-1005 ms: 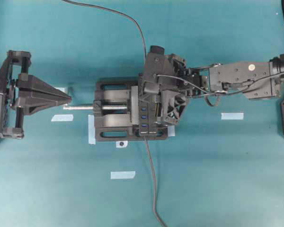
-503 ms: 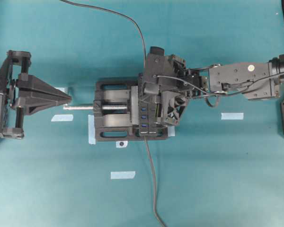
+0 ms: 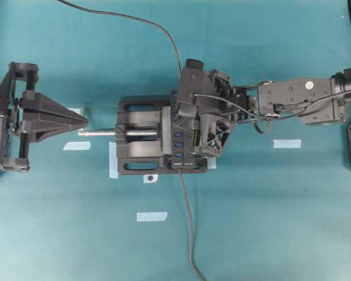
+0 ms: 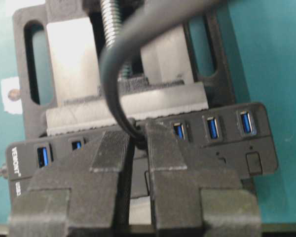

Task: Insert the USB into the center port of the fixed hub
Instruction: 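Push the plug into the center blue port with the right gripper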

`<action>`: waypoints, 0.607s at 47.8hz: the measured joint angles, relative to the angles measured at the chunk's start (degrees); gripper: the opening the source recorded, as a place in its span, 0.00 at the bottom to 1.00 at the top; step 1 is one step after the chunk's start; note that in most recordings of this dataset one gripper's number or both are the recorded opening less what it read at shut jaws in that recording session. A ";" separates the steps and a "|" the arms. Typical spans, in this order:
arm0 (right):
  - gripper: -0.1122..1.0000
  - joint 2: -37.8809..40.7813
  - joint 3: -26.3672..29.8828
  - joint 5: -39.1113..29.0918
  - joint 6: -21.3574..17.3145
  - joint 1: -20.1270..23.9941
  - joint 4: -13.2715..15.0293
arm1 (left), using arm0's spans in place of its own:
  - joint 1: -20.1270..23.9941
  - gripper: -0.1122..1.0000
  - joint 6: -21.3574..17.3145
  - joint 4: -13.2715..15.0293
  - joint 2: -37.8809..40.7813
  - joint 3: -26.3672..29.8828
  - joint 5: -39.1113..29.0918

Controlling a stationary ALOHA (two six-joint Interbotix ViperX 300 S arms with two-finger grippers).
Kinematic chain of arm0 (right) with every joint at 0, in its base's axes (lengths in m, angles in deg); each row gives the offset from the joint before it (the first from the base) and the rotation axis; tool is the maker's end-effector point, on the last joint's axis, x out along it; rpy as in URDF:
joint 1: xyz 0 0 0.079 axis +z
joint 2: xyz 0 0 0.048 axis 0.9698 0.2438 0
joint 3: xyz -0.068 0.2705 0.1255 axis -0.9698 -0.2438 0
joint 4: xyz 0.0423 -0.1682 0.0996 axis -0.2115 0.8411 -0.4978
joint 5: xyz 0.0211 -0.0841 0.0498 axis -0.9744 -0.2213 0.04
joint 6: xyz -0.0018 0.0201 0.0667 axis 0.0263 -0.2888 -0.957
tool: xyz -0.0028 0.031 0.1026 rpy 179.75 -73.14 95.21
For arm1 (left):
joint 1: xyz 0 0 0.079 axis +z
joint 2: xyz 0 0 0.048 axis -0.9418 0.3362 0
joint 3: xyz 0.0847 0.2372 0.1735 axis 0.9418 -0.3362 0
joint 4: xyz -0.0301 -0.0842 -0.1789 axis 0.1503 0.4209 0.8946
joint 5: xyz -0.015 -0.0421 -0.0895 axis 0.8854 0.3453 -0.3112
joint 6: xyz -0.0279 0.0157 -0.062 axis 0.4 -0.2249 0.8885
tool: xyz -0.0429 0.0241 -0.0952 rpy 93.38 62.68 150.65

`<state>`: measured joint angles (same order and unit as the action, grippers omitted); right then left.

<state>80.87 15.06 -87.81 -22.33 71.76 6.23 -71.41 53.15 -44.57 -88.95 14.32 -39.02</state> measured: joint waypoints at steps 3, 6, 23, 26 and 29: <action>0.16 0.00 0.00 0.09 0.00 0.00 0.00 | 0.00 0.10 0.00 0.09 0.00 0.00 0.00; 0.16 0.00 0.00 0.09 -0.09 0.00 0.00 | 0.00 0.10 0.00 0.09 0.00 0.00 0.00; 0.16 0.35 0.09 0.26 -0.09 0.00 0.09 | 0.00 0.10 0.00 0.00 0.00 0.00 0.00; 0.16 0.35 0.00 0.35 -0.09 0.00 0.00 | -0.09 0.10 0.00 0.09 0.00 -0.09 0.00; 0.16 0.44 0.09 0.26 0.00 0.00 0.00 | 0.00 0.10 0.00 0.09 0.00 0.00 0.00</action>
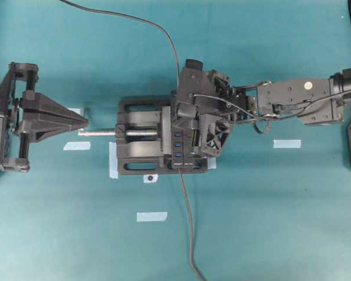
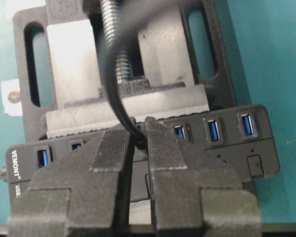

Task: Insert the USB into the center port of the fixed hub
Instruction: 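Push the plug into the center blue port with the right gripper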

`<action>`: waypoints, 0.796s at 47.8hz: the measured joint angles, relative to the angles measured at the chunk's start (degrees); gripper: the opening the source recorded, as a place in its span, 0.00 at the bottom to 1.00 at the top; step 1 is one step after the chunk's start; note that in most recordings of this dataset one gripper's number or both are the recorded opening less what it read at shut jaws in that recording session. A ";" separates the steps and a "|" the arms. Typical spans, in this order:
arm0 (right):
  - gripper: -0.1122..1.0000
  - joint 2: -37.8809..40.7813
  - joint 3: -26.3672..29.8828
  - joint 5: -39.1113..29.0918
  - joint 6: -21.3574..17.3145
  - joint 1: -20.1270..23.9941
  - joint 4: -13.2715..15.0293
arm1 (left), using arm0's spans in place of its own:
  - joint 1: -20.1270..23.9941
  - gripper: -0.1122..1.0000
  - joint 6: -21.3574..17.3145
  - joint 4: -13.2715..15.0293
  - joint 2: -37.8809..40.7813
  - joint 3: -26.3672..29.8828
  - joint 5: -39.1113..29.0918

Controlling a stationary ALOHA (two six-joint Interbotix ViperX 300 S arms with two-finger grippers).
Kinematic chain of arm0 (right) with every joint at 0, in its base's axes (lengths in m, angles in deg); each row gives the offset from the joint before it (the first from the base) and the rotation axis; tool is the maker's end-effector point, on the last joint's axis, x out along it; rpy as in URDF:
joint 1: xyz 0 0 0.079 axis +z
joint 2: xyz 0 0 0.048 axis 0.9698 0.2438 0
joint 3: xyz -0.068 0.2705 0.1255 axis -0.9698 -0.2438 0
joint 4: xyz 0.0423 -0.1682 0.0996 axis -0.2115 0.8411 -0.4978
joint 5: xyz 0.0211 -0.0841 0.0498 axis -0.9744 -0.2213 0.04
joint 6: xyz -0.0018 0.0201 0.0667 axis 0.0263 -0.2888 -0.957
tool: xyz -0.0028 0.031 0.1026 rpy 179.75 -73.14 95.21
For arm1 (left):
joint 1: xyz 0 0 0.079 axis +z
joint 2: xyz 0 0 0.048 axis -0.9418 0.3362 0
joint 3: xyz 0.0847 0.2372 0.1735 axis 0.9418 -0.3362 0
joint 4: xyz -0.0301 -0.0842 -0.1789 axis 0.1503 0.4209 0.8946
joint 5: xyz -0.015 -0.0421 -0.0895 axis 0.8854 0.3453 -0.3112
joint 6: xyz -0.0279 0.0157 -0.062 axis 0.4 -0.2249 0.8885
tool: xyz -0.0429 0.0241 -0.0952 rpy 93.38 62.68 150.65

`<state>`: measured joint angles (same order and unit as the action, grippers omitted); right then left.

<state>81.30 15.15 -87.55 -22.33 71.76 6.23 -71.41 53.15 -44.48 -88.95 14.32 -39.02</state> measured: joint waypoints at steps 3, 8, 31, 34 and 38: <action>0.16 0.00 -0.09 0.00 -0.09 0.00 0.00 | 0.00 0.10 0.00 0.00 0.00 -0.09 0.09; 0.16 0.09 0.00 0.00 0.00 0.00 0.00 | -0.09 0.10 0.00 -0.09 0.00 0.00 0.00; 0.15 0.18 -1.05 0.09 -0.09 -0.09 -0.79 | 0.00 0.10 0.09 -0.09 0.09 0.00 0.00; 0.15 0.26 -1.05 0.09 0.00 -0.09 -0.97 | 0.00 0.10 0.09 0.00 0.09 0.00 0.09; 0.15 0.53 -1.14 0.09 -0.09 -0.09 -1.14 | 0.00 0.10 0.09 -0.09 0.09 0.00 0.00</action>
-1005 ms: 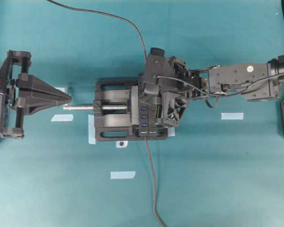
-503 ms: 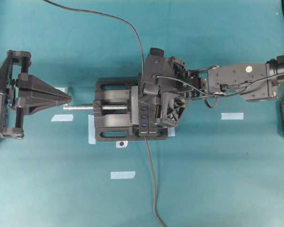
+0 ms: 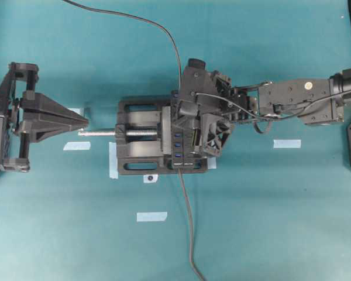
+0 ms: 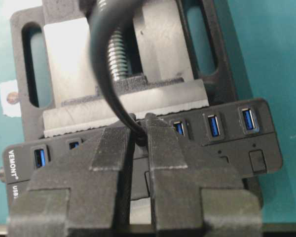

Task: Insert the USB into the center port of the fixed hub
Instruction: 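Push the plug into the center blue port with the right gripper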

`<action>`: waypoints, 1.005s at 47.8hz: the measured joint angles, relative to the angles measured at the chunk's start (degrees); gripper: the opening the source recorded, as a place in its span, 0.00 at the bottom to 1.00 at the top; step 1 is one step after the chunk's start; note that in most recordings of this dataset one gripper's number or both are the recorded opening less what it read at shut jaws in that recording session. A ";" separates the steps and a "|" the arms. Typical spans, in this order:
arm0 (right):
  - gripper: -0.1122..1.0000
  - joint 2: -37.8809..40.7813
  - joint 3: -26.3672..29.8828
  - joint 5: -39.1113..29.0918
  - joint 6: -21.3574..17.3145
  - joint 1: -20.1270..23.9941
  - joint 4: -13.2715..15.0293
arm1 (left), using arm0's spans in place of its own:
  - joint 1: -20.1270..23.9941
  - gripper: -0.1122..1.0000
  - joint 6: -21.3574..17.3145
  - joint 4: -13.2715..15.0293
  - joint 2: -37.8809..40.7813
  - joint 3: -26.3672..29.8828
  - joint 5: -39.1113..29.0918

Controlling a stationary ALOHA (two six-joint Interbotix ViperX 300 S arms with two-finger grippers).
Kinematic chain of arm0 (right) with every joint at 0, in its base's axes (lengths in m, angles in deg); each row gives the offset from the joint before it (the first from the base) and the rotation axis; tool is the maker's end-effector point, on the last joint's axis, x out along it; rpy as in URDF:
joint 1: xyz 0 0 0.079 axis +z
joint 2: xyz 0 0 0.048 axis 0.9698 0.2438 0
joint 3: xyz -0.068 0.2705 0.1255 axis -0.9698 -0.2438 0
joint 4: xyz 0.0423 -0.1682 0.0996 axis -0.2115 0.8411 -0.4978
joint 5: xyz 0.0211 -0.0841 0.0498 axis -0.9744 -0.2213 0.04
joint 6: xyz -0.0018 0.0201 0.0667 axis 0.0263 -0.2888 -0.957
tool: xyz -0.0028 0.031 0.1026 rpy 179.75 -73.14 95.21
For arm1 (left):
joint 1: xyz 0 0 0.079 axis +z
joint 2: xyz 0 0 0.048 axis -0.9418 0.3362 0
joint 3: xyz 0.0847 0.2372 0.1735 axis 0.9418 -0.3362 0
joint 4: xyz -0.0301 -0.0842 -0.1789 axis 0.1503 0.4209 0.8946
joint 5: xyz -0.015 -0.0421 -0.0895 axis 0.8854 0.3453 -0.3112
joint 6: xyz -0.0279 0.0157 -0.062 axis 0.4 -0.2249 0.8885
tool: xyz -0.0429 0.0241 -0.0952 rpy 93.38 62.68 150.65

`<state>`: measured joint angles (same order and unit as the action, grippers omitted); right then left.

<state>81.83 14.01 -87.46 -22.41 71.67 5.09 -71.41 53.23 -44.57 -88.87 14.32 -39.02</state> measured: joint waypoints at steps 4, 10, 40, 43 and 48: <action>0.15 0.35 0.00 0.00 0.09 0.00 0.00 | 0.00 0.10 0.00 0.00 0.00 0.00 0.00; 0.15 0.53 0.00 -0.18 0.09 0.00 -0.09 | 0.00 0.10 0.00 0.09 0.09 0.00 0.00; 0.15 0.70 0.09 -0.53 0.09 0.00 -0.09 | 0.00 0.10 0.00 0.09 0.09 0.00 0.00; 0.15 0.53 -0.09 0.88 0.09 -0.09 0.00 | 0.00 0.10 0.00 0.00 0.00 0.00 0.00; 0.16 0.18 -0.35 3.60 0.09 -0.09 0.00 | 0.00 0.10 0.00 0.09 0.00 0.00 0.00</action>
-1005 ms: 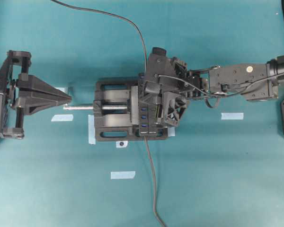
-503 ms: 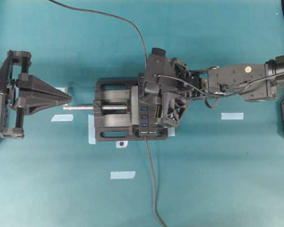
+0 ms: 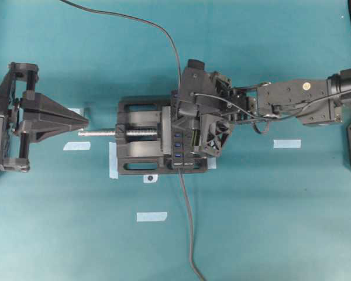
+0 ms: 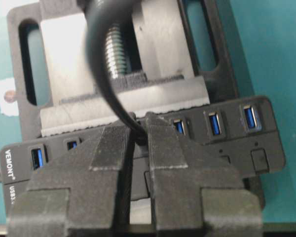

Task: Insert the USB into the center port of the fixed hub
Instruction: 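Push the plug into the center blue port with the right gripper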

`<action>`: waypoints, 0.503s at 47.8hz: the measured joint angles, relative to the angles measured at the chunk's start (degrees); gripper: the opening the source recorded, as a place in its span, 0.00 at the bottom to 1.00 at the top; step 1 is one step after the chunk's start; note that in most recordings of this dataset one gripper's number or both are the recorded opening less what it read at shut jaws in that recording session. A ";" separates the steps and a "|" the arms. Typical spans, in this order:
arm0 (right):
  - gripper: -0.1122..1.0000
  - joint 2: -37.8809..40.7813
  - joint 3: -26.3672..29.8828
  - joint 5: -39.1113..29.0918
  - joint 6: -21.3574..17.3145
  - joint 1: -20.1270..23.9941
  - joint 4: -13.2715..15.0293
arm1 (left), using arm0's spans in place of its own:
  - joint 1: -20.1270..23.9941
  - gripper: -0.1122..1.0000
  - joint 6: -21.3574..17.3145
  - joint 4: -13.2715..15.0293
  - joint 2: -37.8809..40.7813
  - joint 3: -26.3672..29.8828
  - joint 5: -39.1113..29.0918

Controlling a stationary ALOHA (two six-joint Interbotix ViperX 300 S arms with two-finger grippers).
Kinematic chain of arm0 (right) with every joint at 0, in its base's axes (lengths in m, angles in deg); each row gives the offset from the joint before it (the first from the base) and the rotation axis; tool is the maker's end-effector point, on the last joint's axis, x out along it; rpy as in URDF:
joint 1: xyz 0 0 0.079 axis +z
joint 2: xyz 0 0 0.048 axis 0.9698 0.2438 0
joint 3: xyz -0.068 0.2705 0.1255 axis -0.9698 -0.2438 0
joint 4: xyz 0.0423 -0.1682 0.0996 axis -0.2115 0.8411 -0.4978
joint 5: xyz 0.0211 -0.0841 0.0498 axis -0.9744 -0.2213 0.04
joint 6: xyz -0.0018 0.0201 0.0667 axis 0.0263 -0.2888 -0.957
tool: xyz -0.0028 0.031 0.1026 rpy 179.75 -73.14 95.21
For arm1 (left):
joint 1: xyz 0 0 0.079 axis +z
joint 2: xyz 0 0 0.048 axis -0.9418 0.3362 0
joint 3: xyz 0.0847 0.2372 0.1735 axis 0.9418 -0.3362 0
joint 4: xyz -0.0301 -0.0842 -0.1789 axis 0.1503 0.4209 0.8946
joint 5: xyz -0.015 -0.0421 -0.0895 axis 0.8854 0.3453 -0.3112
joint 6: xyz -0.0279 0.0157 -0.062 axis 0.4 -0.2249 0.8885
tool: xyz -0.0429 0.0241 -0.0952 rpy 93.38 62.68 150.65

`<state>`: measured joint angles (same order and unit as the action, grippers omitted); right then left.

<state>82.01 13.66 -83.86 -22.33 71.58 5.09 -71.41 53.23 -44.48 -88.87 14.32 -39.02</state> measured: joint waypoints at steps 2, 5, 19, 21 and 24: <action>0.18 -0.09 -0.18 0.97 -0.09 -0.18 0.00 | 0.00 0.10 -0.09 -0.09 0.00 0.00 0.09; 0.22 -0.09 -0.44 2.11 -0.09 -0.26 0.00 | 0.00 0.10 0.00 -0.09 0.00 0.00 0.00; 0.74 -0.09 -0.53 3.52 -0.09 -0.09 -0.09 | 0.00 0.10 0.00 -0.09 -0.09 -0.09 0.00; 0.81 0.00 -0.53 3.60 -0.09 -0.09 -0.09 | 0.00 0.10 0.00 -0.09 0.00 0.00 0.00; 0.87 -0.09 -0.53 3.69 -0.09 0.00 -0.09 | 0.00 0.10 0.00 -0.09 0.00 0.00 0.00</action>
<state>81.92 13.13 -80.17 -22.41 71.58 5.00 -71.41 53.23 -44.57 -88.87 14.32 -39.02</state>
